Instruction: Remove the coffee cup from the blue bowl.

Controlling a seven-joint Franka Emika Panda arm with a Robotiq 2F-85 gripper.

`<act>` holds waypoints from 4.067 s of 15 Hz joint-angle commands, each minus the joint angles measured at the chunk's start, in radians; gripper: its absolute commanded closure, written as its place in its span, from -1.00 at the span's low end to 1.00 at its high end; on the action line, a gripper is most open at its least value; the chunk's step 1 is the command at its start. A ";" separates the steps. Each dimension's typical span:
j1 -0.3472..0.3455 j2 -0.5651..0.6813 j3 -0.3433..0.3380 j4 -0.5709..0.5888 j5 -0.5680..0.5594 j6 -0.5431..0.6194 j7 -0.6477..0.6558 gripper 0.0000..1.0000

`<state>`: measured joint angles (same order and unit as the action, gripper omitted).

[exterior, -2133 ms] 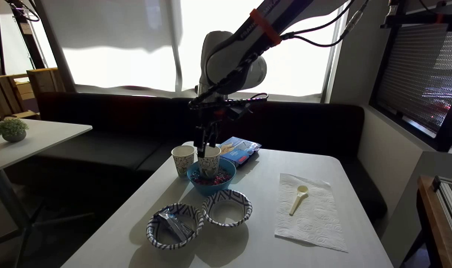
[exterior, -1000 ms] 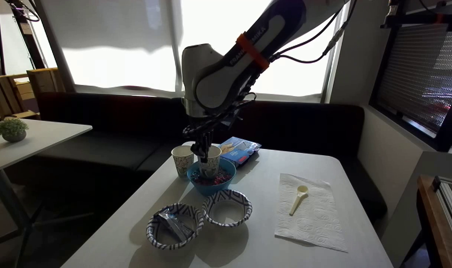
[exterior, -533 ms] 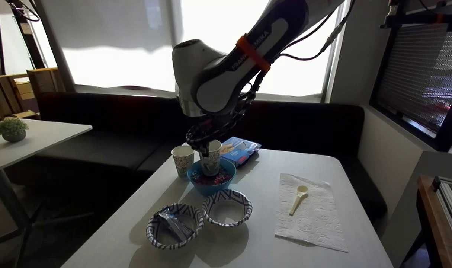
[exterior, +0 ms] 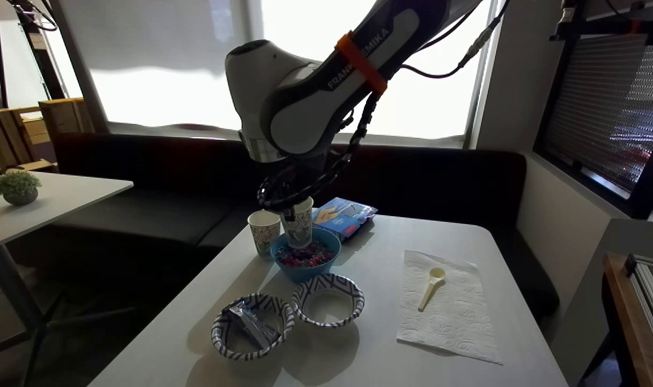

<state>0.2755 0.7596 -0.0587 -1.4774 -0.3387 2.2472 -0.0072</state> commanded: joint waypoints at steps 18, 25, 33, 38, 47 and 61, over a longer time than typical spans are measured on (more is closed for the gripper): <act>-0.093 -0.405 -0.057 -0.505 -0.013 0.171 0.404 0.98; -0.181 -0.590 -0.111 -0.818 0.006 0.294 0.500 0.98; -0.292 -0.575 -0.123 -0.859 0.073 0.383 0.412 0.94; -0.302 -0.542 -0.120 -0.836 0.093 0.400 0.393 0.98; -0.399 -0.421 -0.116 -0.769 0.228 0.481 0.193 0.98; -0.515 -0.262 -0.093 -0.657 0.351 0.405 0.000 0.98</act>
<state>-0.2226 0.4663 -0.1614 -2.1684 -0.0135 2.6881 0.0271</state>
